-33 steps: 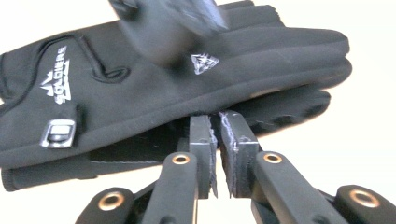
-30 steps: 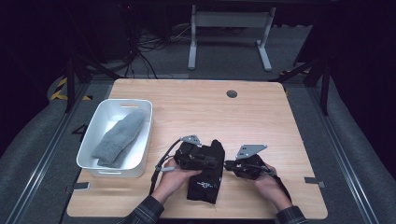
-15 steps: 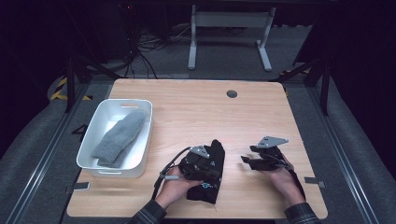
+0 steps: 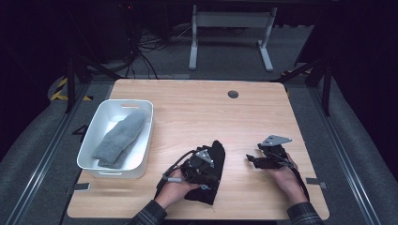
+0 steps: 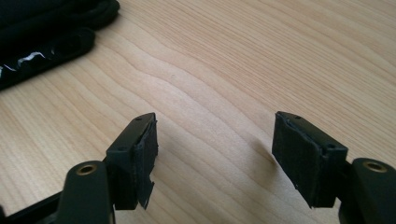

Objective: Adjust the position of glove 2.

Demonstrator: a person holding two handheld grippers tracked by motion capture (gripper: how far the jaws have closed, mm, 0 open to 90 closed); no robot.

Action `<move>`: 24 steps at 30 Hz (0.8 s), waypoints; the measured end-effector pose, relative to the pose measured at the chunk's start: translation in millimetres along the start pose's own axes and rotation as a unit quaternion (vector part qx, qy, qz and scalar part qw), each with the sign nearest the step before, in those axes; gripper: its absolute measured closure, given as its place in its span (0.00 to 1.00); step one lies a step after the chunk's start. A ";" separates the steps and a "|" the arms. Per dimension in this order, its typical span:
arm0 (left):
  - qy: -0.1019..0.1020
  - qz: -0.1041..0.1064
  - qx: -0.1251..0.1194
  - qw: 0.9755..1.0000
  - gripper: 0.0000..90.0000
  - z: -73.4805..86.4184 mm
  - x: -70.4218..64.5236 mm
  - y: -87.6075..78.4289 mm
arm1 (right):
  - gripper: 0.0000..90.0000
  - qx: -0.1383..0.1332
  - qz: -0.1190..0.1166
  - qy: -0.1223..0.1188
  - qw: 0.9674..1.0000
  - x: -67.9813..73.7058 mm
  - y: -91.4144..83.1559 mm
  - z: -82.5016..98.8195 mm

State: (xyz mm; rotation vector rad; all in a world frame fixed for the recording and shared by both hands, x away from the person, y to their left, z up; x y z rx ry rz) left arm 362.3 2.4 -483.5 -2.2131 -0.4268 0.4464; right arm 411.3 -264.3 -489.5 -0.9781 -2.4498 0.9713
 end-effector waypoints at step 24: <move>-0.074 -0.159 -0.051 0.983 1.00 -18.1 79.8 -37.2 | 0.33 -0.009 -0.002 0.020 1.000 -5.7 1.6 2.1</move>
Point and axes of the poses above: each handheld gripper's, and its own axes: y roughly forward along the jaws, z roughly out of its underside, x roughly to its left, the point moved 4 cm from there along y, roughly forward along the jaws, and after that the axes turned 10 degrees about -z, right-handed, at the moved point
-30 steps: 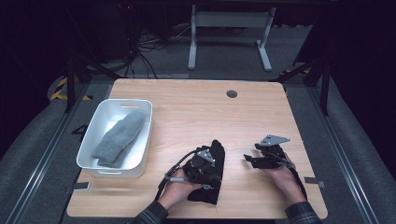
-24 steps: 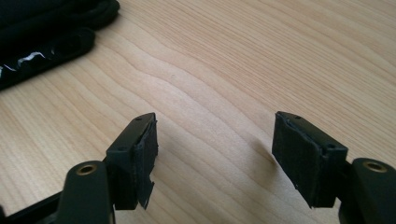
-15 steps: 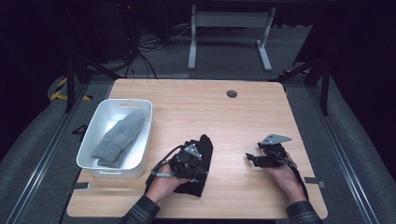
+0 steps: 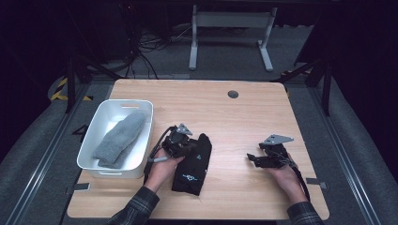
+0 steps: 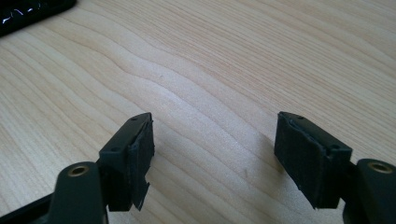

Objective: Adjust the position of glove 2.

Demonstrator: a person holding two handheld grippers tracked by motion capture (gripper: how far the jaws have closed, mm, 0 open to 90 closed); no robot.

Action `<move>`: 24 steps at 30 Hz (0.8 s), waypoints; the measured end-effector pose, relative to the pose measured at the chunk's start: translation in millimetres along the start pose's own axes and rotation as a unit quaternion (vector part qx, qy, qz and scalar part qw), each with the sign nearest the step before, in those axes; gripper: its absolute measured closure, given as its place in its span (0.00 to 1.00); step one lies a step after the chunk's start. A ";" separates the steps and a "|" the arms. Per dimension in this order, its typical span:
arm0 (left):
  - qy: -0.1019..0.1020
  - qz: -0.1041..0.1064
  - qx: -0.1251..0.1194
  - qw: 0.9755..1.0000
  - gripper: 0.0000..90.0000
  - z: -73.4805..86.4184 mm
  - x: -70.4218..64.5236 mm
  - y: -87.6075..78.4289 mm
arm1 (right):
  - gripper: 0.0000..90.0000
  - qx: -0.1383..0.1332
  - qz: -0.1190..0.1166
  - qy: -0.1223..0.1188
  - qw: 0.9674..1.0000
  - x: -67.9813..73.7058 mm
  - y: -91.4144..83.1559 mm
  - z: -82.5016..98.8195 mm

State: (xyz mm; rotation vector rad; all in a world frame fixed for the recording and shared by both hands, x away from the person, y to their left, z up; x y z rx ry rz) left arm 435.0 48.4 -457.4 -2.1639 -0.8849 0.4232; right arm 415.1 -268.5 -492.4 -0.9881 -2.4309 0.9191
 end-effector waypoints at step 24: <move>0.062 0.085 0.015 0.994 0.99 -24.7 -48.1 30.7 | 0.28 -0.016 0.002 0.002 1.000 -0.7 1.4 2.3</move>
Point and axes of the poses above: each handheld gripper's, and its own axes: y roughly forward along the jaws, z roughly out of its underside, x roughly to its left, the point moved 4 cm from there along y, roughly forward along the jaws, and after that the axes turned 10 degrees about -z, right-handed, at the moved point
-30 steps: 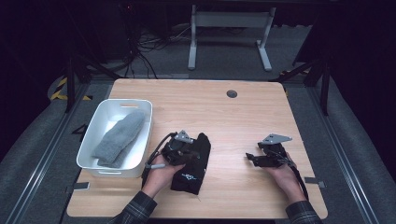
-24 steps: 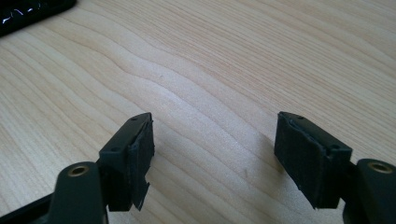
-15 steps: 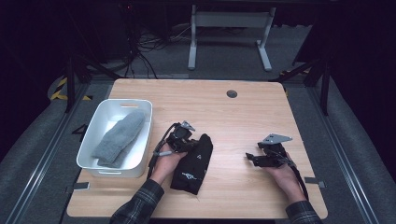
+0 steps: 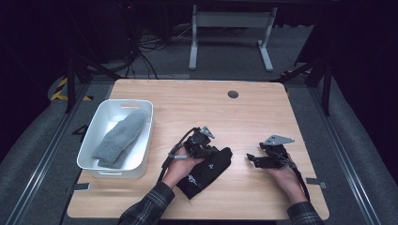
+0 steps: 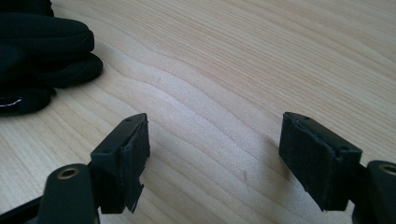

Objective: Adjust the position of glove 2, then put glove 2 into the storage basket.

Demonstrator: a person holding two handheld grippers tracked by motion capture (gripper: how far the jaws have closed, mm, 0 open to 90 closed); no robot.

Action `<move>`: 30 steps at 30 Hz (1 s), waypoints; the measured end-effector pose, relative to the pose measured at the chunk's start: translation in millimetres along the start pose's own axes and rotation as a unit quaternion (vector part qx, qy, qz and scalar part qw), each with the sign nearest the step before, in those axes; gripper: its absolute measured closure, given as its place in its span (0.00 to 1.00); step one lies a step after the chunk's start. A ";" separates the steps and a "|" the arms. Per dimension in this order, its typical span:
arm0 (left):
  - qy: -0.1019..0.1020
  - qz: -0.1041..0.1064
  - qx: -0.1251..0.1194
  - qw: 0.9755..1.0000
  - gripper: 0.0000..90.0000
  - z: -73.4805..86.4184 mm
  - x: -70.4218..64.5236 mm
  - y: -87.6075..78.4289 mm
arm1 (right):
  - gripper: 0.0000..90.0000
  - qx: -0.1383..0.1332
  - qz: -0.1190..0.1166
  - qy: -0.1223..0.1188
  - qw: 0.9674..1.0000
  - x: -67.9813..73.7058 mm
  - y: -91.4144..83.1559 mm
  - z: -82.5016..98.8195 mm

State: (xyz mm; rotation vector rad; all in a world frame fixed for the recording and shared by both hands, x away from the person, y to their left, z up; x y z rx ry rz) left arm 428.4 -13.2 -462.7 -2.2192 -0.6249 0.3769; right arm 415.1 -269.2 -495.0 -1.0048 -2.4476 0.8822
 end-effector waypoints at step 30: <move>-0.012 -0.048 0.036 0.998 0.17 50.1 -7.2 -19.9 | 0.26 0.000 0.001 0.000 1.000 0.1 0.0 0.5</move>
Point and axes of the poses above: each handheld gripper's, and its own axes: y roughly forward along the jaws, z roughly out of its underside, x roughly to its left, the point moved 4 cm from there along y, roughly forward along the jaws, and after that the axes turned 10 degrees about -z, right-handed, at the moved point
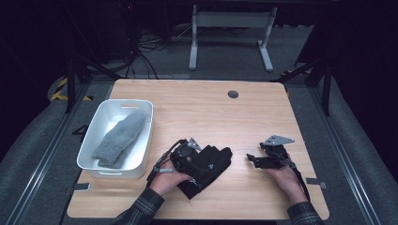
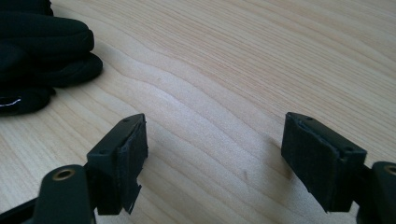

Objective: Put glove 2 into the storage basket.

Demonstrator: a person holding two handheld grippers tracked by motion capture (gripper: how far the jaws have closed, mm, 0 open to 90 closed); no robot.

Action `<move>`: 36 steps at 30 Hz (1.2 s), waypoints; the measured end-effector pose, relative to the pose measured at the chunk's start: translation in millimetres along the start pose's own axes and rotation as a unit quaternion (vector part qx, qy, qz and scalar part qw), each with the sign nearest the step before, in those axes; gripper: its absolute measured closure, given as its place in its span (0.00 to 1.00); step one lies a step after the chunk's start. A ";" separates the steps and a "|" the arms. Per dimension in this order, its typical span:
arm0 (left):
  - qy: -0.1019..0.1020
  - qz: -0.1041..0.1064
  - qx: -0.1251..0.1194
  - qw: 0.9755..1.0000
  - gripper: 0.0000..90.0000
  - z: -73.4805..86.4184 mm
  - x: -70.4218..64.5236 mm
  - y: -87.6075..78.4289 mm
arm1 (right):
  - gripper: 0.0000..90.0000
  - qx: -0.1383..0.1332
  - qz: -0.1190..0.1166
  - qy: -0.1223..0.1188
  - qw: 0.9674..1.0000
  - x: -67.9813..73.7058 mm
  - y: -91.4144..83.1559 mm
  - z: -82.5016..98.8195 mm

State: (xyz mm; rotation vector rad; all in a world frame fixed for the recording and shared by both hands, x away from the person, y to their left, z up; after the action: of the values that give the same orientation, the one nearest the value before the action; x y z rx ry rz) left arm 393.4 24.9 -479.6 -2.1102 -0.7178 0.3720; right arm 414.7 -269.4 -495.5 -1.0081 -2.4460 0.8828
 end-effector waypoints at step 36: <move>0.035 0.056 0.023 0.998 0.77 -8.1 -15.9 -10.9 | 0.26 0.000 0.000 0.000 1.000 0.2 -0.1 0.1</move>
State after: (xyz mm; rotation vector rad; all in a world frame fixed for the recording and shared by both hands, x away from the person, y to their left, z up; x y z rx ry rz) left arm 381.0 15.1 -466.0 -2.1154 -0.5466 0.3710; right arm 414.5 -269.3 -495.5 -1.0071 -2.4461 0.8829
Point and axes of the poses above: each handheld gripper's, and its own axes: y roughly forward along the jaws, z roughly out of its underside, x roughly to its left, the point moved 4 cm from there along y, roughly forward along the jaws, and after that the axes turned 10 degrees about -z, right-handed, at the moved point
